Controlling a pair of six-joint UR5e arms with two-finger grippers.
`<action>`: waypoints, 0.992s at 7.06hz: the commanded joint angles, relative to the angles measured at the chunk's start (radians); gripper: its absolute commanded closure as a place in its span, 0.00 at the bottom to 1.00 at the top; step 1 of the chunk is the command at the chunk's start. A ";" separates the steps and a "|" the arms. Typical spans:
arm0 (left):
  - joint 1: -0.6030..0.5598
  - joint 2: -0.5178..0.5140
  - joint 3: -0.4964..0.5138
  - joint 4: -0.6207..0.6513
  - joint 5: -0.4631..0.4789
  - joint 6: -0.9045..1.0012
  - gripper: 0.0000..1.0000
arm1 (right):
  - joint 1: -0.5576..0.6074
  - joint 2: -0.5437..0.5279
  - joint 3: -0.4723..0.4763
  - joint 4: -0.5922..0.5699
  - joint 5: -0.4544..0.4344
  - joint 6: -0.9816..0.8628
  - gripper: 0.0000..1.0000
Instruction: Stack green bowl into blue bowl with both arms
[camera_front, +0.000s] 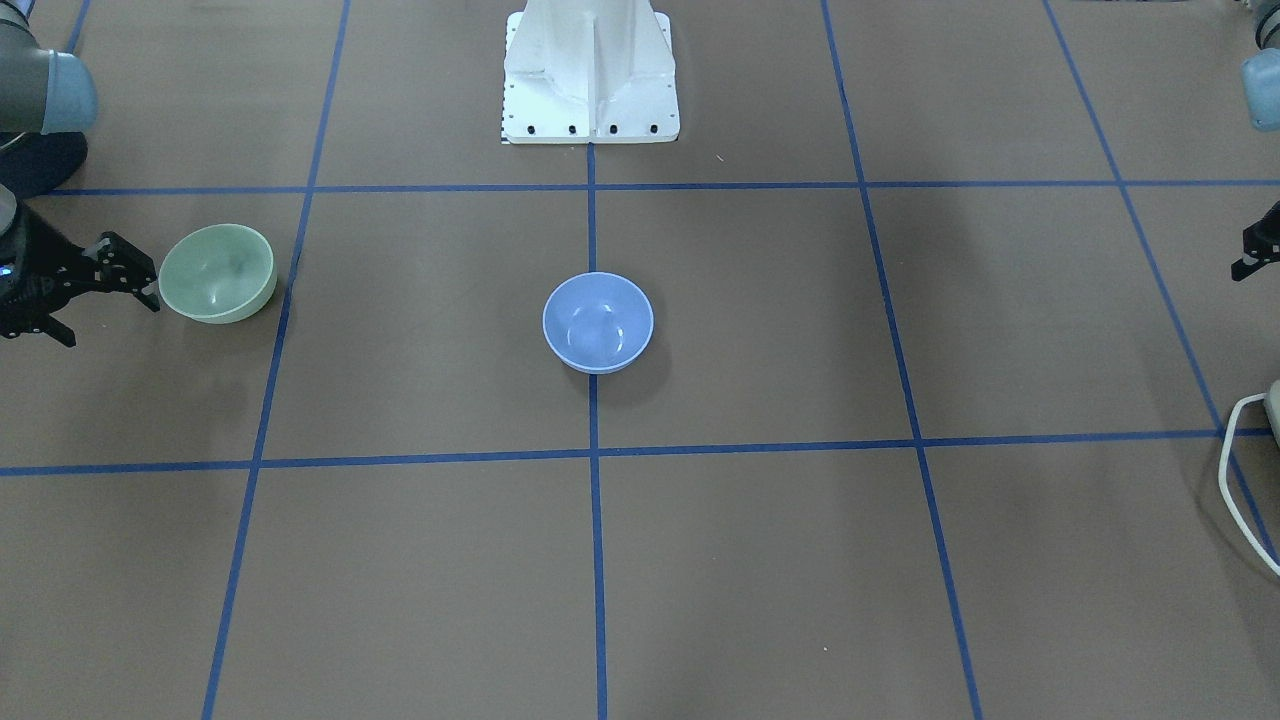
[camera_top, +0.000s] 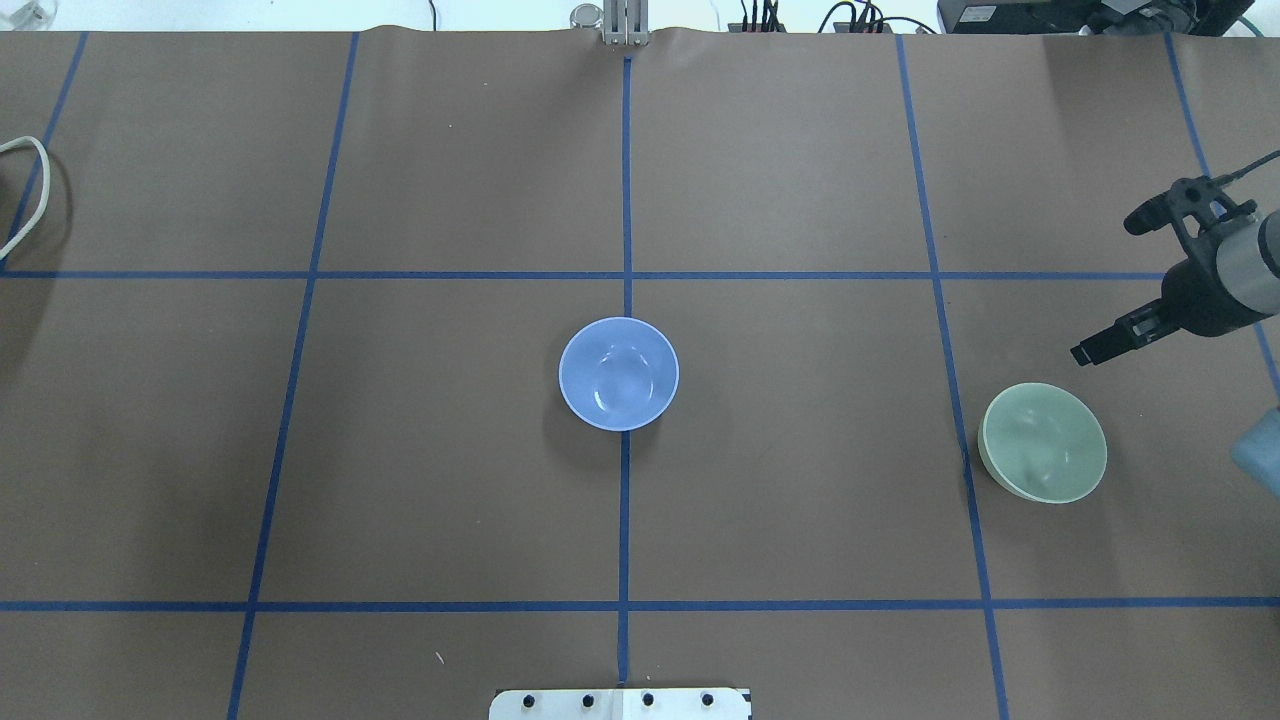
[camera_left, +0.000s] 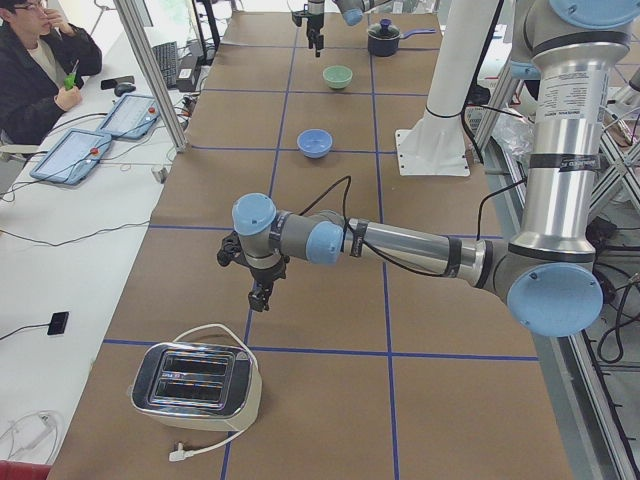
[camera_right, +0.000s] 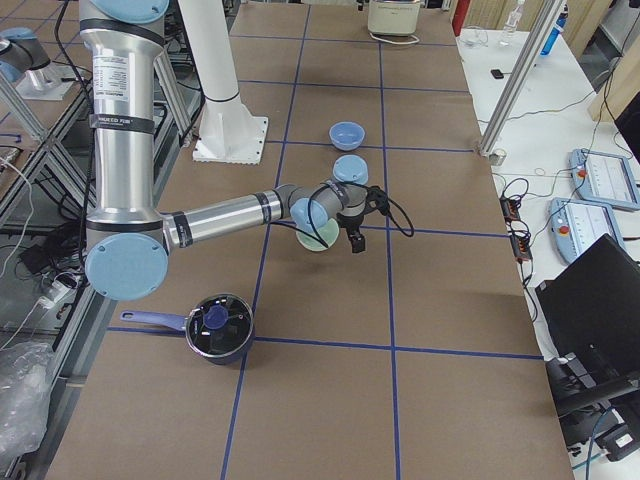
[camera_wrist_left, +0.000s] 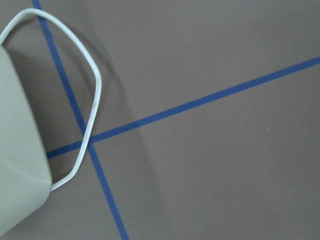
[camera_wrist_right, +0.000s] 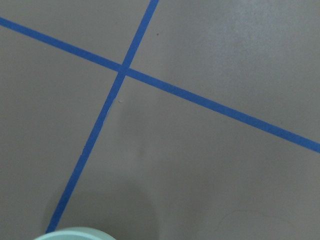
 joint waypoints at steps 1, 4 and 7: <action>-0.010 0.018 -0.005 -0.003 -0.002 0.017 0.03 | -0.069 -0.039 -0.002 0.063 -0.034 0.050 0.06; -0.010 0.023 -0.005 -0.004 -0.002 0.015 0.02 | -0.109 -0.061 -0.009 0.066 -0.049 0.055 0.78; -0.010 0.023 -0.005 -0.004 -0.002 0.015 0.02 | -0.119 -0.059 -0.012 0.066 -0.039 0.056 1.00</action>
